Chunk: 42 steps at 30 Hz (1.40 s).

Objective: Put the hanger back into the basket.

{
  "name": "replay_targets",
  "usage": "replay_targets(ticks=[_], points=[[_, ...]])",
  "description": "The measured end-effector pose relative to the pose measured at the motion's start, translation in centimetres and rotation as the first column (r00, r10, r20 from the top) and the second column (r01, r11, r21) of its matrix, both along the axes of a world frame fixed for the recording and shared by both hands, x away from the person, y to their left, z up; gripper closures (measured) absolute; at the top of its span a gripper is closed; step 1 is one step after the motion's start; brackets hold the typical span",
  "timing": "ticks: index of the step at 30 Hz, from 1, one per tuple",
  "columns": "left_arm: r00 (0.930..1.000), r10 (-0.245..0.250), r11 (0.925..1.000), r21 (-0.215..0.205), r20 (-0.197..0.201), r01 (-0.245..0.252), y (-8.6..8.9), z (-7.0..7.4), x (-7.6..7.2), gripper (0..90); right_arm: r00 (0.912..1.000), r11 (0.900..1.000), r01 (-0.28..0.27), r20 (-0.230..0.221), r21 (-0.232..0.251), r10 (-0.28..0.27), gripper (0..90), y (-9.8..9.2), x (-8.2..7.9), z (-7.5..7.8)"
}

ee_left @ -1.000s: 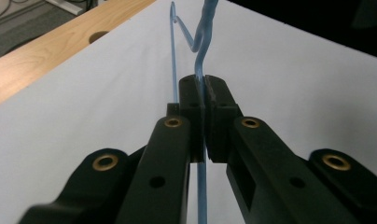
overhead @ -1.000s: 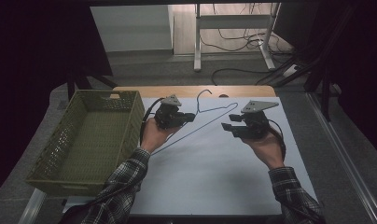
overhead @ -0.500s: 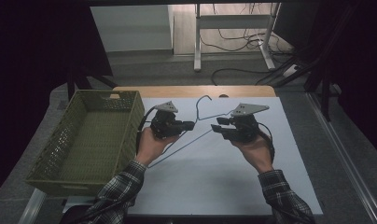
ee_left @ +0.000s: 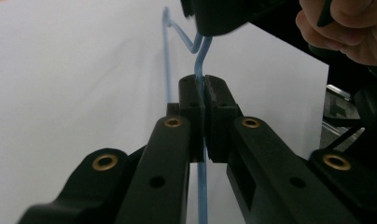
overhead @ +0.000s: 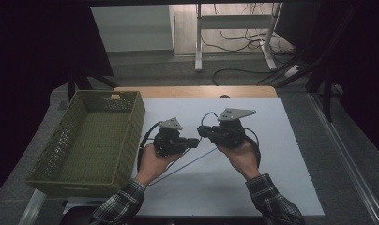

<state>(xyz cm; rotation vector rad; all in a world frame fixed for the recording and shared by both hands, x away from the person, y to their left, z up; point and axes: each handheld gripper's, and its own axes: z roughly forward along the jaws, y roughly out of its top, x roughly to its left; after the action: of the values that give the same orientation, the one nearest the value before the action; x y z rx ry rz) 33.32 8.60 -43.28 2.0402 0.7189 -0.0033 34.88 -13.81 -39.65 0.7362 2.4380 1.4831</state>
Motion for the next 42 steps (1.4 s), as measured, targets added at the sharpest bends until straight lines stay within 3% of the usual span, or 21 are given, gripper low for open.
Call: replay_targets(ticks=[2,3,6,11,13,15,19,23,26,27,28,35,42], points=[[0.9994,-0.030,0.9993,0.023,-0.015,0.030,0.1,0.1,-0.1,86.3,1.0000,0.999,0.007,0.004,-0.033,-0.007,85.1,0.3,-0.3,-0.1],[0.9995,-0.028,0.9989,0.038,-0.013,0.029,0.3,0.2,-0.1,85.7,1.0000,1.000,-0.005,-0.009,-0.024,0.005,85.2,0.3,-0.3,-0.1],[0.9965,-0.039,0.9948,0.091,-0.074,0.045,0.8,0.9,0.0,74.5,1.0000,0.999,0.001,0.010,-0.037,-0.001,85.2,0.4,-0.6,0.0],[0.9886,-0.088,0.9835,0.147,-0.122,0.105,1.1,1.4,0.6,71.8,0.9998,0.999,-0.014,0.013,-0.035,0.015,85.2,0.4,-0.6,0.3],[0.9825,-0.118,0.9756,0.168,-0.144,0.142,0.8,1.5,1.0,71.7,0.9995,0.999,-0.028,0.011,-0.036,0.029,85.2,0.6,-0.7,0.3],[0.9785,-0.131,0.9703,0.182,-0.159,0.160,0.4,1.6,1.2,72.2,0.9993,0.999,-0.035,0.014,-0.040,0.036,85.2,0.7,-0.8,0.3],[0.9687,-0.158,0.9608,0.197,-0.191,0.196,-0.3,1.7,1.5,84.6,0.9986,0.998,-0.049,0.017,-0.050,0.049,85.2,0.9,-0.9,0.2],[0.9673,-0.160,0.9524,0.226,-0.197,0.204,-0.5,1.8,1.5,86.9,0.9979,0.996,-0.061,0.017,-0.061,0.062,85.1,0.9,-0.9,0.2],[0.9680,-0.150,0.9585,0.210,-0.201,0.192,-0.3,1.8,1.5,87.4,0.9976,0.996,-0.063,0.024,-0.070,0.065,84.0,1.0,-1.0,0.2],[0.9703,-0.141,0.9643,0.195,-0.196,0.179,-0.2,1.9,1.4,87.4,0.9975,0.996,-0.064,0.024,-0.064,0.066,83.0,0.9,-1.0,0.2],[0.9697,-0.141,0.9671,0.181,-0.199,0.178,-0.1,2.0,1.4,87.4,0.9976,0.997,-0.062,0.026,-0.054,0.063,75.8,0.8,-1.0,0.3],[0.9753,-0.099,0.9842,0.125,-0.197,0.125,1.7,3.3,1.1,87.4,0.9989,0.999,-0.037,0.028,-0.038,0.039,55.4,-0.5,-1.9,1.3],[0.9779,-0.065,0.9929,0.086,-0.199,0.083,4.2,5.1,1.0,87.3,0.9999,0.998,-0.009,-0.006,-0.060,0.009,29.2,-2.5,-3.1,1.6]])
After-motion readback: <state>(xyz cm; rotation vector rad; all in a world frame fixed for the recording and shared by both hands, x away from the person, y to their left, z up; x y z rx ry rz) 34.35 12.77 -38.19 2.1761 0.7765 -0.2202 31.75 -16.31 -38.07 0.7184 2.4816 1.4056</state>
